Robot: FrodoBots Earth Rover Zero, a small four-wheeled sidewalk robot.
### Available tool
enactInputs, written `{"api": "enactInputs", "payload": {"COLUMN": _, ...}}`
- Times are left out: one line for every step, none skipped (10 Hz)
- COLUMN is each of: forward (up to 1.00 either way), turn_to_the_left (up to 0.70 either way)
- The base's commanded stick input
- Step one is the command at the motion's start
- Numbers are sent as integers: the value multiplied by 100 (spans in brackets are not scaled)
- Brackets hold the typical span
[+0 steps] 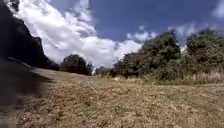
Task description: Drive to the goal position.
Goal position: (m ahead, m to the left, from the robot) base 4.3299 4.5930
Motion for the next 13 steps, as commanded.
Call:
{"api": "enactInputs", "payload": {"forward": 70, "turn_to_the_left": -26}}
{"api": "enactInputs", "payload": {"forward": 70, "turn_to_the_left": -6}}
{"api": "enactInputs", "payload": {"forward": 70, "turn_to_the_left": 0}}
{"api": "enactInputs", "payload": {"forward": 70, "turn_to_the_left": 0}}
{"api": "enactInputs", "payload": {"forward": 70, "turn_to_the_left": 0}}
{"api": "enactInputs", "payload": {"forward": 70, "turn_to_the_left": 0}}
{"api": "enactInputs", "payload": {"forward": 70, "turn_to_the_left": 0}}
{"api": "enactInputs", "payload": {"forward": 70, "turn_to_the_left": 0}}
{"api": "enactInputs", "payload": {"forward": 70, "turn_to_the_left": 0}}
{"api": "enactInputs", "payload": {"forward": 70, "turn_to_the_left": 0}}
{"api": "enactInputs", "payload": {"forward": 70, "turn_to_the_left": 0}}
{"api": "enactInputs", "payload": {"forward": 70, "turn_to_the_left": 0}}
{"api": "enactInputs", "payload": {"forward": 70, "turn_to_the_left": 0}}
